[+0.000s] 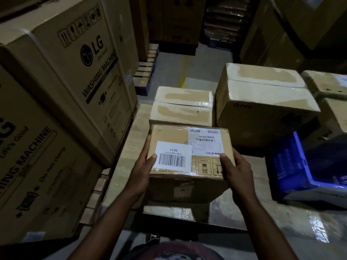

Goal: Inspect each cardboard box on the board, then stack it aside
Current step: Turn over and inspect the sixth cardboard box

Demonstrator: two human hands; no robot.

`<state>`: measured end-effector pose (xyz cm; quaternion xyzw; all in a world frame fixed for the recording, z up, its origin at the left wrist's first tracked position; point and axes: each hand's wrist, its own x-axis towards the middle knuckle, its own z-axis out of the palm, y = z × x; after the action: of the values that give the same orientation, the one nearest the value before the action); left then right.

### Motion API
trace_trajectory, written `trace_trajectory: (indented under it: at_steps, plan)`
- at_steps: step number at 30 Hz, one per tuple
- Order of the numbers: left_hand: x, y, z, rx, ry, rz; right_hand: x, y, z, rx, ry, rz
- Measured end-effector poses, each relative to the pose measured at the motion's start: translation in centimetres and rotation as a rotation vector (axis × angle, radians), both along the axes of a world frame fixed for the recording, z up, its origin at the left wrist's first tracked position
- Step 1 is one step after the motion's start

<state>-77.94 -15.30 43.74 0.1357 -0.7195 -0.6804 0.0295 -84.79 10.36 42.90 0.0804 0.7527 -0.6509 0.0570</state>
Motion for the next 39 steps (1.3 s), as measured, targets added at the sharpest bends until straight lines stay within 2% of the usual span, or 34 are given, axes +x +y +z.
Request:
trace_trajectory:
  at_steps: [9,17,20,23,25,28,31,36,38,39]
  plan:
    - [0.5,-0.1,-1.1,-0.032,-0.016,0.021,0.7,1.1,0.0,-0.157,-0.011,0.151]
    - [-0.3,-1.3,-1.4,-0.001,-0.029,-0.045,1.1,1.4,2.9,-0.154,0.08,0.279]
    - [-0.2,-0.6,-2.1,-0.011,-0.079,-0.011,1.0,1.3,3.9,-0.01,0.128,0.298]
    - [-0.3,-1.4,-2.2,-0.258,-0.155,0.166,1.4,0.0,3.9,0.051,0.157,0.373]
    - [-0.9,-1.7,-1.0,-0.324,-0.118,0.2,1.8,-1.9,3.7,0.069,0.136,0.437]
    - [-2.1,-0.1,2.3,-0.336,0.015,-0.043,2.4,-4.5,1.9,0.321,0.198,0.516]
    - [-3.1,0.7,3.7,-0.396,-0.003,-0.166,2.3,-4.9,-0.9,0.484,0.276,0.475]
    - [-3.0,-1.5,3.5,-0.239,-0.021,-0.215,1.0,-1.6,-3.7,0.527,0.126,0.4]
    - [-2.7,-2.3,3.9,-0.245,-0.052,-0.18,0.5,0.3,-5.6,0.551,-0.074,0.266]
    - [-2.5,-2.7,4.0,-0.299,-0.058,-0.157,0.1,1.0,-6.2,0.494,-0.222,0.176]
